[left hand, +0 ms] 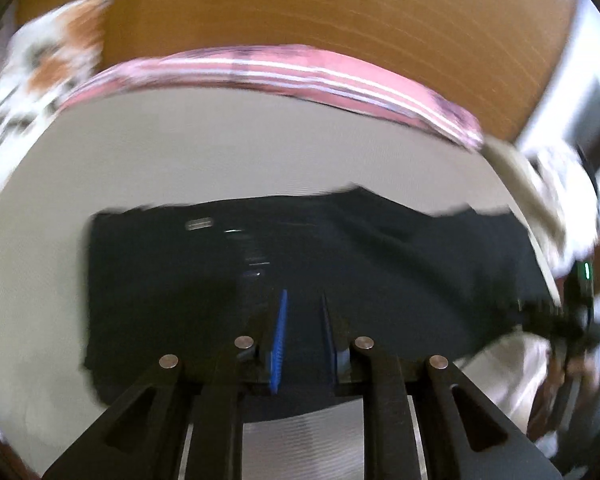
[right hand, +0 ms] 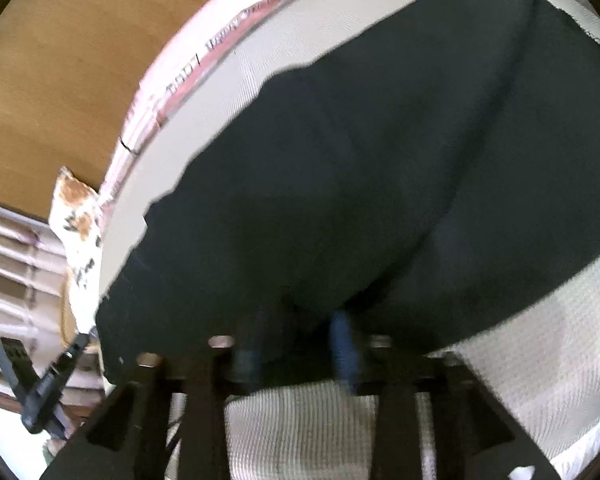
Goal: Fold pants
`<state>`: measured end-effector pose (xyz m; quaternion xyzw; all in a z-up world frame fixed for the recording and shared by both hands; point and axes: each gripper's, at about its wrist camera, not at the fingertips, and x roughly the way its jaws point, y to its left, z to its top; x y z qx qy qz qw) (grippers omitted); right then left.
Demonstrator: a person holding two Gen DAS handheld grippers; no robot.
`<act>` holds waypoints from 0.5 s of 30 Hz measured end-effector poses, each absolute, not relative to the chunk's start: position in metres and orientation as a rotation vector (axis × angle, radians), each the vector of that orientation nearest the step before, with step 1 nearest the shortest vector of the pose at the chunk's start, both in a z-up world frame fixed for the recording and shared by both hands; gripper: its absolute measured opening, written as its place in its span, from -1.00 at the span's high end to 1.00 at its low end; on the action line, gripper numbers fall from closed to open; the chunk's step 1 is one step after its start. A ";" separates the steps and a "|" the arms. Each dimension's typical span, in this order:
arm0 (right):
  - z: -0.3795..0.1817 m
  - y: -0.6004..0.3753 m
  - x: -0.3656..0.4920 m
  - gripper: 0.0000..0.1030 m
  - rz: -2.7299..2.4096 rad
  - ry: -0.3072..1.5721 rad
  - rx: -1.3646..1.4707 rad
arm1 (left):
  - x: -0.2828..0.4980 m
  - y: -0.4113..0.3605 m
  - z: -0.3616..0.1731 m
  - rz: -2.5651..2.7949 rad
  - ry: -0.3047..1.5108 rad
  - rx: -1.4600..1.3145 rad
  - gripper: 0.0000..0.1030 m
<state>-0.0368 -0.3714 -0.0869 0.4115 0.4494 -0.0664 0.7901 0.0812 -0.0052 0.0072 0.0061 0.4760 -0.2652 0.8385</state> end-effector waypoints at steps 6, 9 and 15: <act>-0.089 -0.417 -0.040 0.28 -0.145 0.884 0.992 | 0.062 -0.099 -0.003 -0.764 0.991 0.200 0.63; -0.096 -0.450 -0.042 0.28 -0.163 0.857 1.059 | 0.052 -0.138 -0.011 -0.850 0.991 0.269 0.63; -0.093 -0.506 -0.045 0.29 -0.230 0.814 1.066 | 0.022 -0.194 -0.025 -0.981 1.000 0.390 0.63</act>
